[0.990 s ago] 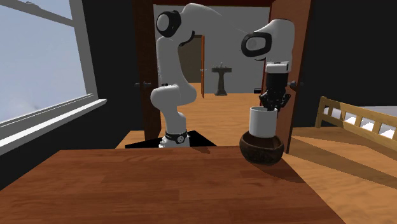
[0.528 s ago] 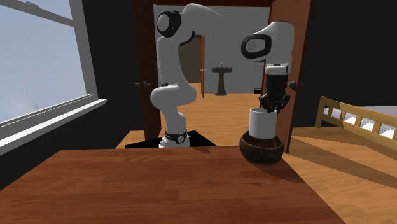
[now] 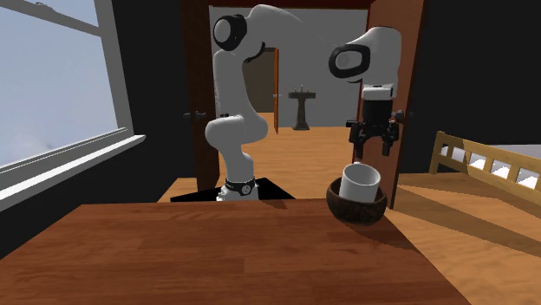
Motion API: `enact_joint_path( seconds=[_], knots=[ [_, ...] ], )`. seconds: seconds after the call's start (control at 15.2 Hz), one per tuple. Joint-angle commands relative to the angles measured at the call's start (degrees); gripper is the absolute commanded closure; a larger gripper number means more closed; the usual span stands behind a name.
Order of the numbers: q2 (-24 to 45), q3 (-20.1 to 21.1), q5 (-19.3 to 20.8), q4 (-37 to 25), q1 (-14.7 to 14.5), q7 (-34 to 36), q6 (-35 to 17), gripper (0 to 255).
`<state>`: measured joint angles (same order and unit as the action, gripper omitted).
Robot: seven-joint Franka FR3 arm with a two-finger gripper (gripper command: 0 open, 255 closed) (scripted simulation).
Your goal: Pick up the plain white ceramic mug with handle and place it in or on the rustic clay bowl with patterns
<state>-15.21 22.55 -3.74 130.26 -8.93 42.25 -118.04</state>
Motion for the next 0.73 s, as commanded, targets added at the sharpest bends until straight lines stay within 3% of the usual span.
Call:
enact_joint_path(
  seconds=[0.0,0.13,0.66],
  knots=[
    [-1.10,-0.34,-0.26,-2.13,-0.02,-0.33,3.20,0],
    [-1.96,-0.64,-0.42,-4.83,-0.04,-0.51,6.71,0],
    [-1.96,-0.64,-0.42,-4.83,-0.05,-0.51,6.71,0]
  ],
)
